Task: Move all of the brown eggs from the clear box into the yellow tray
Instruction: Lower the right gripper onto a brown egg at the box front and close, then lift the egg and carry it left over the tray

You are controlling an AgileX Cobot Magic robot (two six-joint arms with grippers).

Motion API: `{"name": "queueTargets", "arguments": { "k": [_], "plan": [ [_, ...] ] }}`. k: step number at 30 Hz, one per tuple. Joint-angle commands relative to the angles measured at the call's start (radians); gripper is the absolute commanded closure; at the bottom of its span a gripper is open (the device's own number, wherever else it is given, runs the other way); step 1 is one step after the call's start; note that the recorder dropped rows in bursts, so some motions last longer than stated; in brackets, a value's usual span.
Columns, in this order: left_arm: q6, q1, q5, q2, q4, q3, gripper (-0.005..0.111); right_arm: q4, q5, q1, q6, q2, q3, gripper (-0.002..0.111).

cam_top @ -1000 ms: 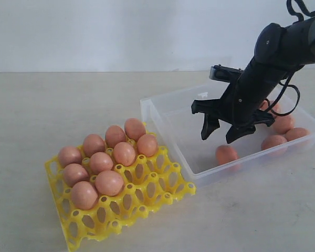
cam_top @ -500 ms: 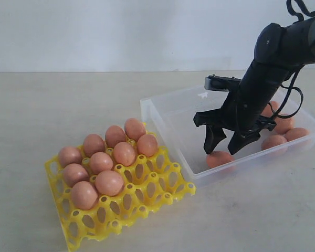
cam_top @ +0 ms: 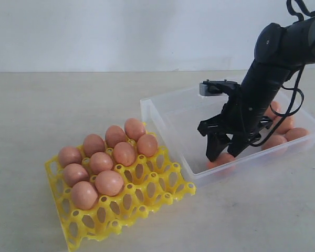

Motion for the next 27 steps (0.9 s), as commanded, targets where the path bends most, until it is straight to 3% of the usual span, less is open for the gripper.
{"name": "queueTargets", "arguments": {
  "k": [1,20,27],
  "plan": [
    [-0.003,-0.008,0.0,-0.003,-0.002,0.003,0.103,0.003,0.041,0.001,-0.049,-0.002,-0.005,0.056],
    [-0.003,-0.008,0.0,-0.003,-0.002,0.003,0.103,-0.016,0.064,0.001,-0.074,0.07,-0.005,0.056],
    [-0.003,-0.008,0.0,-0.003,-0.002,0.003,0.103,-0.046,-0.031,0.001,-0.076,0.091,-0.005,0.059]
  ]
}}
